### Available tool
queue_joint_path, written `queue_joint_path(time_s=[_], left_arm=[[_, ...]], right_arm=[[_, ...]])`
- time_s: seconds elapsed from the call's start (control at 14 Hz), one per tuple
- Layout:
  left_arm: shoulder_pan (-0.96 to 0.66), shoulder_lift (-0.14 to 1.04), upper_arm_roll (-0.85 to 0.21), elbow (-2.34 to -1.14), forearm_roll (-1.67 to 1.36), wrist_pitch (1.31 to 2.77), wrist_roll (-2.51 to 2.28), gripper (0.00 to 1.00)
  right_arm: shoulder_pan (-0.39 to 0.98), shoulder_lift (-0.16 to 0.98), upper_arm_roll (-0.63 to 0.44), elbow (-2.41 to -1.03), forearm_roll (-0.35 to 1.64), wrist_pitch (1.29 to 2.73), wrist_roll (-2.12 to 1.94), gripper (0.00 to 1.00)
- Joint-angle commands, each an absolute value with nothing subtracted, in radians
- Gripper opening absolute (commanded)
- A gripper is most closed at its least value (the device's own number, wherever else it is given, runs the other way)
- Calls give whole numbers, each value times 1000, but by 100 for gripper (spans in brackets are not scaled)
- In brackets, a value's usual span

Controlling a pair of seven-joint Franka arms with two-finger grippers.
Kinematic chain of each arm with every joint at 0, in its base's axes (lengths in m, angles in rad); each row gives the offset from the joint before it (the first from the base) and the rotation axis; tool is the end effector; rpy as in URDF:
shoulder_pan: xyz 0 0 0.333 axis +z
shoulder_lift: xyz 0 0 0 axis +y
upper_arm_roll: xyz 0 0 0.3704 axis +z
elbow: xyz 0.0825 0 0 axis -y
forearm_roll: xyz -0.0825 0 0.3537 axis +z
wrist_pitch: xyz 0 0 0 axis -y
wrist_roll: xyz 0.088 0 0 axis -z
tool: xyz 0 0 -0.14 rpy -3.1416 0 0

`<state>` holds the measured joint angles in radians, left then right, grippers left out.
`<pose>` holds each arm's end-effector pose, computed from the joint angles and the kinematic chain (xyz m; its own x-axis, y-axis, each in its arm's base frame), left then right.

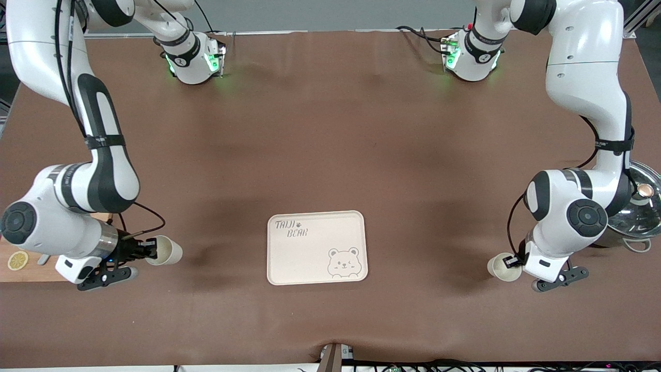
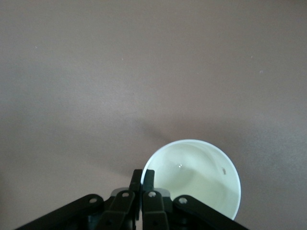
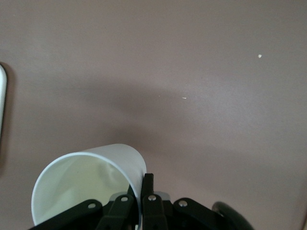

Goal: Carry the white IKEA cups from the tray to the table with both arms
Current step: 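Lower the cups onto the table and open both grippers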

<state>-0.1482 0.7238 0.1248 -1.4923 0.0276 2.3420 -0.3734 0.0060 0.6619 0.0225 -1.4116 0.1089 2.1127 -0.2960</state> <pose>0.7436 -0.0354 0.2844 0.9460 0.2839 0.1565 0.2948 -0.9542 -0.0508 0.7357 0.0255 0.3405 0.9638 0.2584 0.0661 0.2638 -0.9600 -0.0938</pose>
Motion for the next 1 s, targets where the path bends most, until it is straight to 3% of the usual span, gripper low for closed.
queue_joint_path(time_s=[0.0, 0.21, 0.29, 0.36, 0.57, 0.71, 0.93], left_arm=[[-144, 726, 118, -1500, 12, 2359, -360, 0], [-144, 741, 118, -1500, 11, 2361, -360, 0], [-144, 742, 118, -1500, 11, 2361, -360, 6], [-144, 744, 118, -1499, 9, 2361, -360, 15], [-134, 742, 118, -1496, -11, 2361, -359, 67], [-132, 738, 118, -1490, -12, 2361, -357, 96], [-129, 724, 118, -1483, -12, 2361, -342, 100]], right_arm=[[-32, 643, 38, -1509, 127, 2198, -377, 0], [-52, 644, 38, -1534, 127, 2203, -417, 0], [-57, 650, 38, -1534, 127, 2209, -426, 0], [-57, 656, 38, -1534, 127, 2221, -433, 0], [-57, 678, 38, -1536, 127, 2255, -433, 0], [-52, 695, 38, -1534, 127, 2279, -433, 0], [-49, 721, 38, -1534, 126, 2319, -433, 0]])
